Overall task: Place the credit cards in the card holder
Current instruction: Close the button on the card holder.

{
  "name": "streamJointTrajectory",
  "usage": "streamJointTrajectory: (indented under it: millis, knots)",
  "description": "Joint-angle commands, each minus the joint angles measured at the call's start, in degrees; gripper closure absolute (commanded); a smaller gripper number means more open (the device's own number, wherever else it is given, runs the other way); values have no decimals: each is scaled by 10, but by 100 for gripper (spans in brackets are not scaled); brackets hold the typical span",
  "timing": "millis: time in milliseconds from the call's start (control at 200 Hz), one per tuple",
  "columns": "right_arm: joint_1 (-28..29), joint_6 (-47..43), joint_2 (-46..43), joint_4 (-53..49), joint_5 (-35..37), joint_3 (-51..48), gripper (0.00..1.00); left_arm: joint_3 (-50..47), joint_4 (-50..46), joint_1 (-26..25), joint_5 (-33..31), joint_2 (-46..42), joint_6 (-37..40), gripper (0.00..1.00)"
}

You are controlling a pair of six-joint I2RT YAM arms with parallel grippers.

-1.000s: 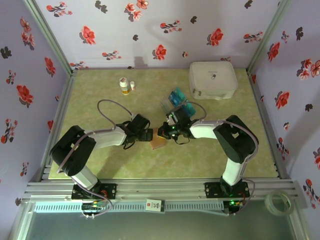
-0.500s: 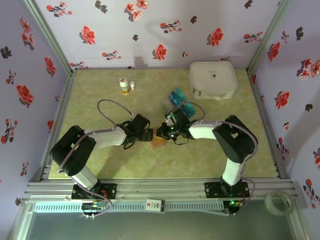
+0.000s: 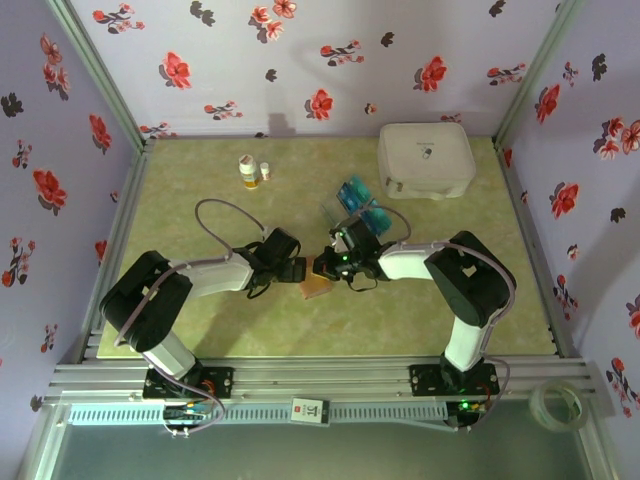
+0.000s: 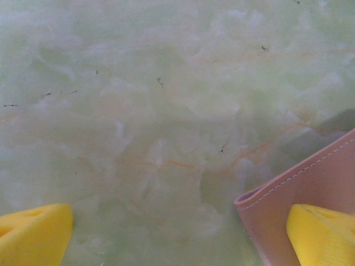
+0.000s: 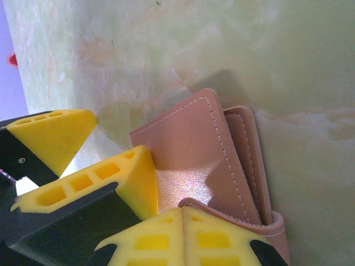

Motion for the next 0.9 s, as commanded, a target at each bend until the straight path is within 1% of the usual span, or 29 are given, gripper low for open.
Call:
streamJointTrajectory:
  millis: [0, 145, 325, 405, 475, 610, 775, 870, 895]
  knots:
    - [8, -9, 23, -51, 20, -38, 100, -22, -36, -7, 29, 49, 15, 0]
    - [8, -12, 27, -61, 31, -50, 100, -22, -37, -7, 29, 49, 14, 0]
    - [8, -13, 27, -103, 53, -42, 100, -20, -39, -7, 30, 49, 12, 0]
    - [8, -18, 25, -141, 61, -27, 100, -18, -42, -7, 31, 49, 13, 0]
    - [9, -35, 24, -205, 75, -1, 100, -19, -40, -7, 31, 47, 13, 0]
    - [9, -54, 31, -269, 86, 27, 100, -20, -37, -7, 34, 46, 11, 0]
    - [10, -48, 9, -246, 79, 12, 100, -12, -44, -7, 34, 35, 13, 0]
    - [14, -41, 5, -220, 65, 28, 100, -3, -49, -2, 34, 27, 14, 0]
    - [16, -41, 4, -217, 62, 37, 98, 2, -51, 0, 35, 25, 15, 0]
